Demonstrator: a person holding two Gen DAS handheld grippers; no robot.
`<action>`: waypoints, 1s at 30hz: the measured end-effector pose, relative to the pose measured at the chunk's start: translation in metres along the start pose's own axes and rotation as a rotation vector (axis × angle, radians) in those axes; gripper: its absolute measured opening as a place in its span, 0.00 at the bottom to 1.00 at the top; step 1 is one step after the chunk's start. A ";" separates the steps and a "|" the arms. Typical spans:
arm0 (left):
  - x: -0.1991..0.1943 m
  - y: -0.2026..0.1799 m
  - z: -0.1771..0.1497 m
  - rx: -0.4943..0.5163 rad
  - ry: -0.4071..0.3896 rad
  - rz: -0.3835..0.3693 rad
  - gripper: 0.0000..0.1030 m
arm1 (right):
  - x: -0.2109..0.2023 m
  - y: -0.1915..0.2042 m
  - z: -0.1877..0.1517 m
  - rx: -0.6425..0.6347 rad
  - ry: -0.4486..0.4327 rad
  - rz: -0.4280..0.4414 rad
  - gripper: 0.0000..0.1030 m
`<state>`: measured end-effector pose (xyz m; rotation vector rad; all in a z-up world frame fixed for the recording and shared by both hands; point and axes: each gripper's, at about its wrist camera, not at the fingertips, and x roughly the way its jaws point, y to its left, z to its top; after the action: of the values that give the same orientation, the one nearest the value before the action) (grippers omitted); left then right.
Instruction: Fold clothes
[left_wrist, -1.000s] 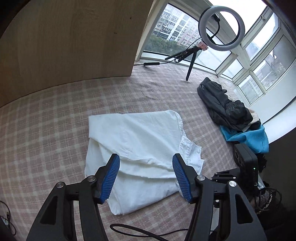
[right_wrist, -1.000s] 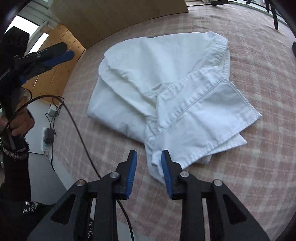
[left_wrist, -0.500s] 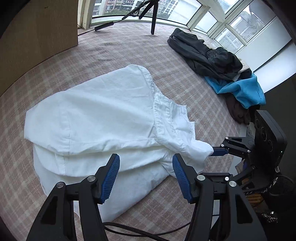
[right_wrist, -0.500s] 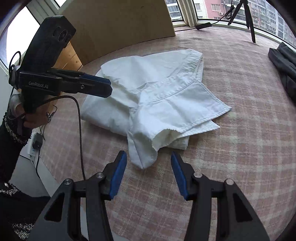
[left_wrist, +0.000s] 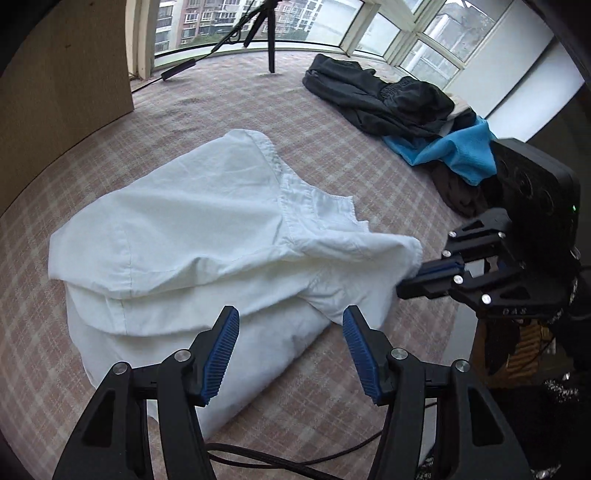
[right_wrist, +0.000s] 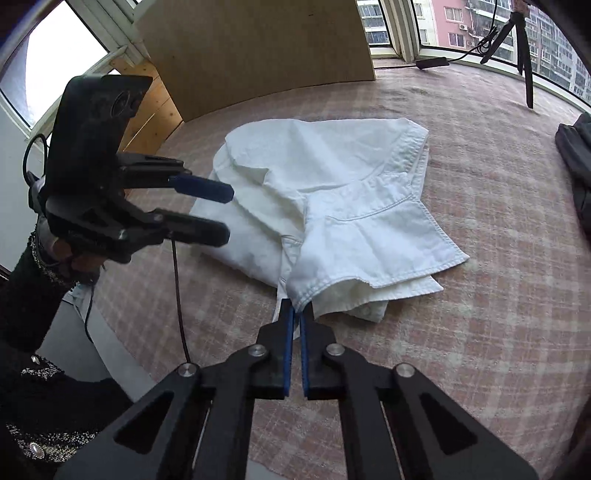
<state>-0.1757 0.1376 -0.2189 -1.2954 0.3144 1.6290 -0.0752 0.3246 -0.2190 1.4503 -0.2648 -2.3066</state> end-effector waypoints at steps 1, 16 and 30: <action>0.003 -0.007 -0.004 0.014 0.008 -0.037 0.54 | -0.005 0.003 0.001 -0.009 -0.007 0.003 0.03; 0.068 -0.062 -0.020 0.040 0.044 -0.306 0.55 | 0.023 0.005 -0.006 0.044 0.142 0.108 0.04; 0.001 -0.041 -0.028 0.041 0.017 -0.179 0.57 | 0.043 -0.038 0.015 0.168 0.000 0.037 0.05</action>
<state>-0.1264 0.1374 -0.2161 -1.2700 0.2340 1.4542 -0.1142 0.3396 -0.2613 1.5111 -0.4911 -2.3014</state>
